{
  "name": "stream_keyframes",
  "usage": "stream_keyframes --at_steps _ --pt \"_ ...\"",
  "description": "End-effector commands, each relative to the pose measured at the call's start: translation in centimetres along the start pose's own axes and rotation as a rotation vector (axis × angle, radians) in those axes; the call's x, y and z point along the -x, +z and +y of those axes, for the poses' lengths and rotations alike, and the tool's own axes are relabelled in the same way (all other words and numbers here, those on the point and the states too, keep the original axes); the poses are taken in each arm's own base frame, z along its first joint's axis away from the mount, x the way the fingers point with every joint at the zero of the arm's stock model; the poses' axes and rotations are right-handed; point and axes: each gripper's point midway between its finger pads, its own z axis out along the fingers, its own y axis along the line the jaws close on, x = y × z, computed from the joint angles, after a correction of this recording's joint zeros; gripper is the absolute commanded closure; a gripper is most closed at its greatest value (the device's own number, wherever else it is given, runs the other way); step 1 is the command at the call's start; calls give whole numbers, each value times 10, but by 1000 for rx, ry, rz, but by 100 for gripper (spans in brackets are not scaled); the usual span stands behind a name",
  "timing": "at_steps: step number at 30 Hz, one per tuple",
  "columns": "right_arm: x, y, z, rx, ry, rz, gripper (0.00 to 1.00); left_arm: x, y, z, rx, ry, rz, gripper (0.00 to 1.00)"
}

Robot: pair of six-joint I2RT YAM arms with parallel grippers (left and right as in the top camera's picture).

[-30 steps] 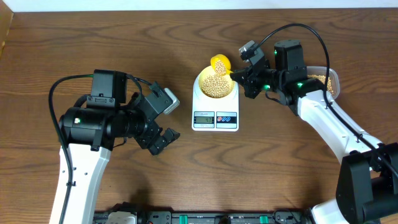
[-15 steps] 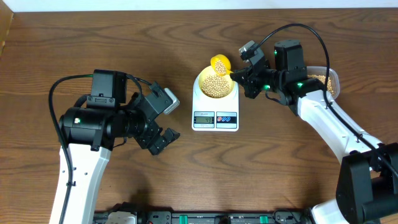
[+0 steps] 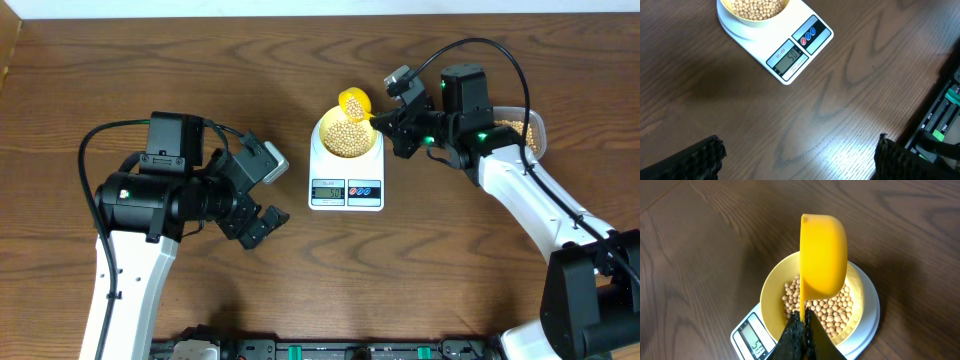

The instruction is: Scoop item into bowl and weigh 50g on scale

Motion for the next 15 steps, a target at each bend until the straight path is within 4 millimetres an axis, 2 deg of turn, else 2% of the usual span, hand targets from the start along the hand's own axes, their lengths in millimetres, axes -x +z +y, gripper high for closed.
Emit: stream_keyframes --at_steps 1,15 --pt "3 -1 4 9 -24 -5 99 -1 0 2 6 -7 5 2" --pt "3 -1 7 30 43 -6 99 -1 0 2 7 -7 5 2"
